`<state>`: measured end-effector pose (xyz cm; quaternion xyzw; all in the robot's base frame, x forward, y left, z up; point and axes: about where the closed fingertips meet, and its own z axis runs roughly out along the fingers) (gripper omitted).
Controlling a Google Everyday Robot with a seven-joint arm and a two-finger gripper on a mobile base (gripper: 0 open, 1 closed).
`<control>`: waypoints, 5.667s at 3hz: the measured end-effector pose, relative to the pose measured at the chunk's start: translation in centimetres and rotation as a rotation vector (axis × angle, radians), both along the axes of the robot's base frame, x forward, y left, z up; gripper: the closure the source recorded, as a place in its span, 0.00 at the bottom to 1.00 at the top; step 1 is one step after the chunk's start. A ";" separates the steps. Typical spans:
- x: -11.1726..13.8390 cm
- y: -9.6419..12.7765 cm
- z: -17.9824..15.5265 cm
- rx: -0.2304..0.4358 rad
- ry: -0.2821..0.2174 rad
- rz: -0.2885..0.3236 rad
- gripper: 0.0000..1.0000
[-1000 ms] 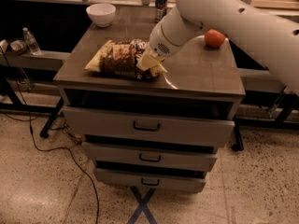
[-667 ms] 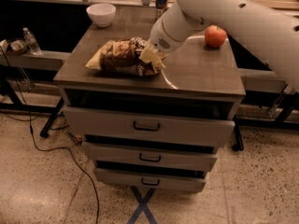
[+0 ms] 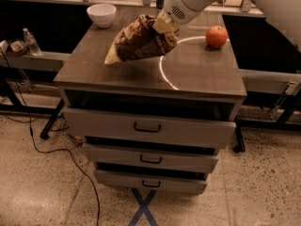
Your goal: Move brown chip bag near redbull can
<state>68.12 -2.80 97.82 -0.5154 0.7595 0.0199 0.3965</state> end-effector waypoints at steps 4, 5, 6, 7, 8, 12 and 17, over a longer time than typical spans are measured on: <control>7.9 -3.4 2.5 0.067 -0.188 -0.182 1.00; 10.8 -5.5 3.2 0.105 -0.240 -0.257 1.00; 14.5 -6.9 3.0 0.155 -0.280 -0.318 1.00; 17.5 -7.0 1.3 0.175 -0.276 -0.341 1.00; 20.1 -6.9 -1.4 0.169 -0.257 -0.355 0.96; 20.1 -6.2 -5.8 0.144 -0.183 -0.344 0.00; -1.6 -19.8 12.6 0.457 -0.534 -0.257 0.00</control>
Offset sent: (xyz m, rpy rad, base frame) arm 0.0167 0.0003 0.0048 0.0043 -0.0516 -0.0214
